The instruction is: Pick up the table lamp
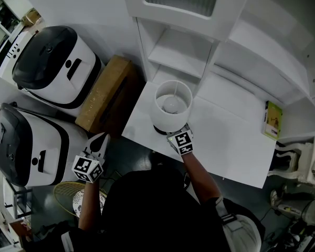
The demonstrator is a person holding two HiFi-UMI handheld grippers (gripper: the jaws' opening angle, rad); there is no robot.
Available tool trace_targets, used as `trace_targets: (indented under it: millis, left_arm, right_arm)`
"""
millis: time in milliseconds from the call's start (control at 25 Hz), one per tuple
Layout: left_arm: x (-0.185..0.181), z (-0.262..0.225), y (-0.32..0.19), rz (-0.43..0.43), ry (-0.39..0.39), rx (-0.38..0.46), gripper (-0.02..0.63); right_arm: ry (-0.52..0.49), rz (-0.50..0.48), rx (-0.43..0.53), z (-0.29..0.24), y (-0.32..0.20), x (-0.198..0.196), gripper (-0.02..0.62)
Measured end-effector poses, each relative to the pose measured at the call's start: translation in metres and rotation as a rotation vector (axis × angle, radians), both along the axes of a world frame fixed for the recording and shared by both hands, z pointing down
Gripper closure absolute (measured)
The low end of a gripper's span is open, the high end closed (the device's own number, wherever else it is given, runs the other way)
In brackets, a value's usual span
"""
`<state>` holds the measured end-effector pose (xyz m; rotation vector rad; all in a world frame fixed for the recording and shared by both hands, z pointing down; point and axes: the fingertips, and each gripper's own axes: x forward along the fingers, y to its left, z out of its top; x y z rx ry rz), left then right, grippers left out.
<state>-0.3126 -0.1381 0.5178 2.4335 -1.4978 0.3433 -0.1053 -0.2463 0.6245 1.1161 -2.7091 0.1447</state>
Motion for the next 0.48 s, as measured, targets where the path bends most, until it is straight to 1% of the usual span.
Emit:
trace_targets:
  millis: [80, 280, 480]
  left_arm:
    - [0.002, 0.001, 0.002, 0.007, 0.001, -0.004, 0.595]
    - [0.008, -0.003, -0.001, 0.015, 0.021, 0.024, 0.595]
    - [0.016, -0.005, -0.005, 0.032, 0.047, 0.033, 0.595]
  right_arm:
    - [0.000, -0.003, 0.005, -0.006, 0.001, 0.000, 0.469]
    - [0.001, -0.011, 0.017, -0.027, 0.000, 0.000, 0.469]
    - [0.010, -0.017, 0.031, -0.048, -0.001, 0.005, 0.469]
